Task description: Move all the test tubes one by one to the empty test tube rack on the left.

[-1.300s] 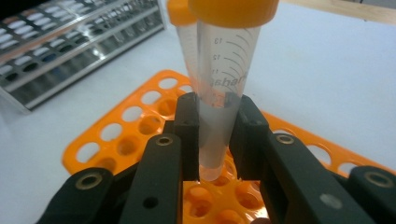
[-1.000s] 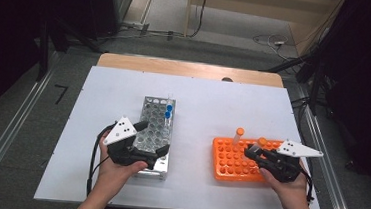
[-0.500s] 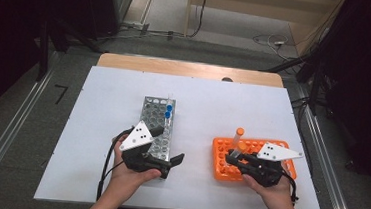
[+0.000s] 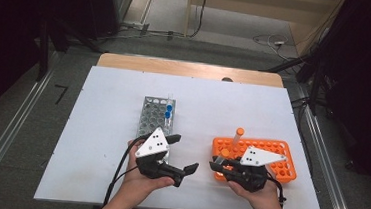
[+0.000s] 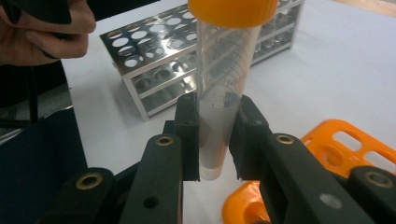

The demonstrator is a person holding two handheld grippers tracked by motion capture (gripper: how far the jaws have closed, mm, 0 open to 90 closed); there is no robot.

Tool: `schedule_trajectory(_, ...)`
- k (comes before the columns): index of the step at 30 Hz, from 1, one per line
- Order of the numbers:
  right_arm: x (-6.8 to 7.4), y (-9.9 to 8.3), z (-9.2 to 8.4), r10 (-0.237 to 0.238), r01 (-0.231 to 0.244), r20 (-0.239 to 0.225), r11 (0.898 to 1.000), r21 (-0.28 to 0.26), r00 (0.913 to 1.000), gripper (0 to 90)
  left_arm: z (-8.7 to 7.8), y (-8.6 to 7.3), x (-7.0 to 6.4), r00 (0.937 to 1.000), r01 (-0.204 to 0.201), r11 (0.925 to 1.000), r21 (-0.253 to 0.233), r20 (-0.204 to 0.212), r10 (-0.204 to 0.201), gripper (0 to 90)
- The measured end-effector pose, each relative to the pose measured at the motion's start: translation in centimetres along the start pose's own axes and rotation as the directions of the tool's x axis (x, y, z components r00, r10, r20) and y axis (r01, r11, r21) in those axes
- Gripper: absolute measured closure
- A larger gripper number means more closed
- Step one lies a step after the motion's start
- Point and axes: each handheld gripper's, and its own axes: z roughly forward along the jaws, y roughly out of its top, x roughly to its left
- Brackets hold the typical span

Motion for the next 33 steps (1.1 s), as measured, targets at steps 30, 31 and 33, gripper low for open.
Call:
schedule_trajectory(30, 2.8, 0.6, 1.7, -0.067, 0.070, -0.103, 0.997, 0.027, 0.9925, 72.9, 2.6, -0.4, -1.9, 0.9807, -0.056, 0.9977, 0.039, 0.190, 0.047, 71.7)
schedule_trajectory(31, 2.8, 0.6, 1.7, -0.066, 0.069, -0.104, 0.997, 0.029, 0.9924, 72.8, 2.6, -0.4, -1.9, 0.9806, -0.064, 0.9971, 0.041, 0.188, 0.055, 72.1)
schedule_trajectory(33, 2.8, 0.6, 1.8, -0.063, 0.066, -0.107, 0.997, 0.031, 0.9923, 72.9, 2.7, -0.4, -1.9, 0.9809, -0.076, 0.9960, 0.049, 0.183, 0.066, 72.8)
